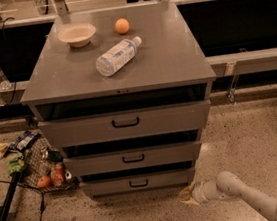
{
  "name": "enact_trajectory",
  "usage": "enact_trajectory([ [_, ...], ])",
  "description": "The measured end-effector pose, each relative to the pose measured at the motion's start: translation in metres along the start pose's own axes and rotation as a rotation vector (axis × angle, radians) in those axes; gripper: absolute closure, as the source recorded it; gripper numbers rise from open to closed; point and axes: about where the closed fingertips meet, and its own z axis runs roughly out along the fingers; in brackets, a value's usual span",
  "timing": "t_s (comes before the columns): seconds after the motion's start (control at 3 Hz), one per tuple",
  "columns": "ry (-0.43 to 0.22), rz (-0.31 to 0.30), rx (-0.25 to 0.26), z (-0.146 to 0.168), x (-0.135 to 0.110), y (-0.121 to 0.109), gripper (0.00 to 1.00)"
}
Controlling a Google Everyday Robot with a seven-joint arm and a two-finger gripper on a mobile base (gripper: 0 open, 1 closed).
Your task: Close bottom drawer
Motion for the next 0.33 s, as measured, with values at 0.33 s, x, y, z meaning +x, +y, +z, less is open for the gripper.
enact_trajectory([
  [0.33,-0.011,0.019,-0.029,-0.0008,-0.0033,0.0111,0.79],
])
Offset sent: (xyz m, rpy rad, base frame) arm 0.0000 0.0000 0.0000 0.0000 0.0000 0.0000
